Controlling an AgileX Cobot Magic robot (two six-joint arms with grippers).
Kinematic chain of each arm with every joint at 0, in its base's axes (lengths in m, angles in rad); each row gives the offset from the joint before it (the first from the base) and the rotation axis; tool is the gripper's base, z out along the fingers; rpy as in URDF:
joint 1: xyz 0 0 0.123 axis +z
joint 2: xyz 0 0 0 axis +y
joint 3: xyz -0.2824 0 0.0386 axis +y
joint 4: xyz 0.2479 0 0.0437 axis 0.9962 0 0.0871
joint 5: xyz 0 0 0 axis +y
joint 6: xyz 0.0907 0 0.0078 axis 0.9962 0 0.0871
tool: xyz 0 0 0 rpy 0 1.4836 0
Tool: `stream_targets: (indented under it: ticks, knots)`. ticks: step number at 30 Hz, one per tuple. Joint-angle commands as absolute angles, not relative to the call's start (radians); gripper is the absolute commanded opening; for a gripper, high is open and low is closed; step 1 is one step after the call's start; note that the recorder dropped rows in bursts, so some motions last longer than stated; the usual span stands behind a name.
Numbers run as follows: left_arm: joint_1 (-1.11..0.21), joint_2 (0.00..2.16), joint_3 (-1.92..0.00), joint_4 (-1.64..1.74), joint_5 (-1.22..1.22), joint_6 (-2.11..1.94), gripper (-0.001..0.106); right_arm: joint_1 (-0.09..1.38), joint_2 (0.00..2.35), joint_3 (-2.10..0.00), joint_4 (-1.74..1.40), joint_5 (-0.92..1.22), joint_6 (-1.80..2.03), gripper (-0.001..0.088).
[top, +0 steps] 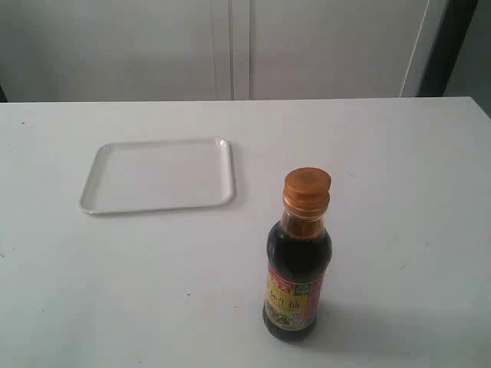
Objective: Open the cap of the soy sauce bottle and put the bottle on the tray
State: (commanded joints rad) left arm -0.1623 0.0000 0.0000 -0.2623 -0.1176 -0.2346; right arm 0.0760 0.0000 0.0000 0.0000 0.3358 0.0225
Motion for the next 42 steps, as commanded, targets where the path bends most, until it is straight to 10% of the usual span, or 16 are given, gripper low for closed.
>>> stream_targets:
  ticks: [42]
  knots:
    - [-0.164, 0.848, -0.448, 0.771, -0.788, -0.902, 0.000, 0.076, 0.000, 0.000, 0.000, 0.336, 0.022, 0.0000]
